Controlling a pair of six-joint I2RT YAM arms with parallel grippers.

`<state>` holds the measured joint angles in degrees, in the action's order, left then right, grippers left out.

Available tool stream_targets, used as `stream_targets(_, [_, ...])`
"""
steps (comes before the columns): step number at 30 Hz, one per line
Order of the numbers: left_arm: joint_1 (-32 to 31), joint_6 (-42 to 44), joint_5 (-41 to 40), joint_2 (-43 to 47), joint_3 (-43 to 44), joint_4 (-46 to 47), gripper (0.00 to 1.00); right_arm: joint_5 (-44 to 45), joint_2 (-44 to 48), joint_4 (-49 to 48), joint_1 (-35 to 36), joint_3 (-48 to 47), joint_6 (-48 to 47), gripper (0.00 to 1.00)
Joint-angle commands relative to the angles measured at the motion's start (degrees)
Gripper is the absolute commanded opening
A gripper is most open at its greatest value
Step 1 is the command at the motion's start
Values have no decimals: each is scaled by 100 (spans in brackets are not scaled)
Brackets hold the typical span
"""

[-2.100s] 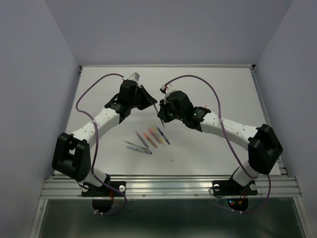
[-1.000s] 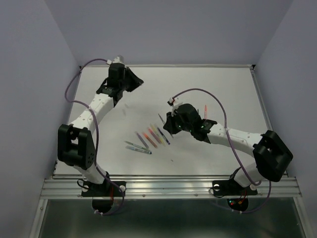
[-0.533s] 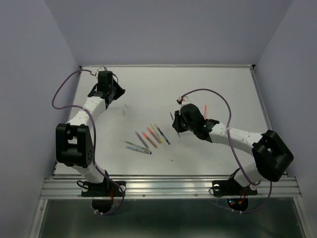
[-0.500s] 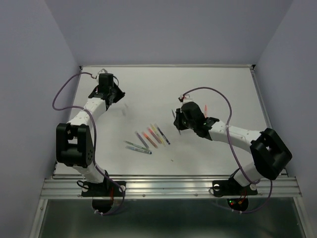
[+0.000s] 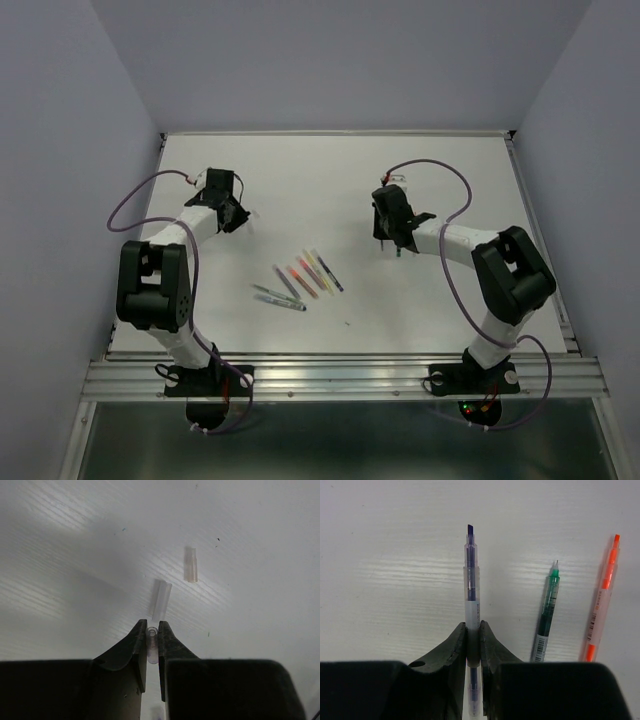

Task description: Open the pen caps

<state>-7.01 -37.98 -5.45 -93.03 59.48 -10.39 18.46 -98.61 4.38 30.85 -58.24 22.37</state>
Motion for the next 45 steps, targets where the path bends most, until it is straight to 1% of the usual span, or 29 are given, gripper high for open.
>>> stream_targets(1, [15, -70, -79, -223, 55, 108, 0, 386, -238, -34, -106, -328, -93, 13])
stream_targets(4, [15, -87, -44, -390, 142, 99, 0, 439, -334, -34, -167, -372, -93, 15])
stream_targets(6, [15, -122, -43, -470, 186, 108, 0, 483, -378, 10, -167, -399, -66, 20])
stream_targets(8, [15, -175, -87, -505, 230, 143, 0, 518, -405, 28, -167, -416, -84, 21])
stream_targets(10, [15, -184, -114, -575, 309, 152, 0, 606, -440, 98, -220, -451, -57, 32])
stream_targets(13, [15, -201, -184, -689, 389, 82, 0, 615, -414, 177, -220, -478, -66, 42])
stream_targets(14, [15, -175, -184, -716, 415, 64, 0, 563, -344, 168, -220, -478, -84, 48])
stream_targets(15, [15, -175, -193, -751, 441, 46, 0, 519, -291, 177, -220, -469, -110, 50])
stream_targets(17, [15, -175, -210, -848, 485, 11, 0, 396, -177, 168, -220, -452, -154, 52])
stream_targets(18, [15, -175, -219, -874, 494, -15, 0, 178, -37, 177, -220, -443, -276, 55])
stream_targets(19, [15, -184, -219, -927, 503, -24, 0, 80, 43, 177, -220, -434, -303, 56])
stream_targets(21, [6, -184, -219, -979, 512, -50, 4, -193, 280, 151, -220, -373, -426, 60])
stream_targets(22, [6, -193, -185, -997, 512, -59, 9, -359, 429, 116, -220, -312, -487, 61])
stream_targets(23, [6, -193, -184, -1006, 520, -59, 9, -360, 430, 115, -220, -311, -488, 61])
stream_targets(24, [6, -193, -193, -1024, 520, -85, 13, -534, 569, 81, -220, -250, -523, 63])
stream_targets(25, [6, -201, -193, -1015, 512, -103, 15, -623, 632, 54, -220, -206, -549, 63])
stream_targets(26, [-3, -201, -176, -1006, 512, -121, 19, -729, 693, 37, -220, -162, -576, 63])
stream_targets(29, [-3, -210, -140, -892, 477, -103, 22, -940, 878, 19, -141, -13, -760, 66])
stream_targets(30, [6, -193, -105, -857, 468, -112, 26, -941, 904, 54, -45, 23, -856, 71])
stream_targets(31, [-3, -184, -88, -761, 433, -121, 28, -941, 948, 80, 69, 67, -909, 72])
stream_targets(32, [-3, -175, -87, -699, 415, -138, 34, -958, 957, 150, 122, 93, -980, 78])
stream_targets(34, [-3, -149, -87, -533, 397, -173, 42, -949, 975, 203, 245, 128, -1024, 84])
stream_targets(35, [-3, -131, -87, -479, 380, -200, 46, -949, 992, 221, 350, 146, -1024, 90])
stream_targets(38, [-11, -122, -35, -233, 336, -270, 52, -1037, 1036, 256, 500, 181, -1051, 93])
stream_targets(39, [-20, -105, -26, -102, 327, -296, 56, -1107, 1054, 265, 501, 190, -1085, 94])
stream_targets(41, [-38, -105, -26, 30, 318, -332, 60, -1134, 1045, 291, 650, 181, -1147, 96])
stream_targets(42, [-46, -96, -26, 92, 310, -349, 64, -1108, 1028, 326, 772, 173, -1217, 100])
stream_targets(43, [-47, -96, -26, 232, 309, -375, 66, -1108, 1010, 344, 843, 164, -1235, 100])
stream_targets(45, [-55, -87, -17, 486, 309, -428, 76, -1108, 932, 405, 1009, 120, -1288, 100])
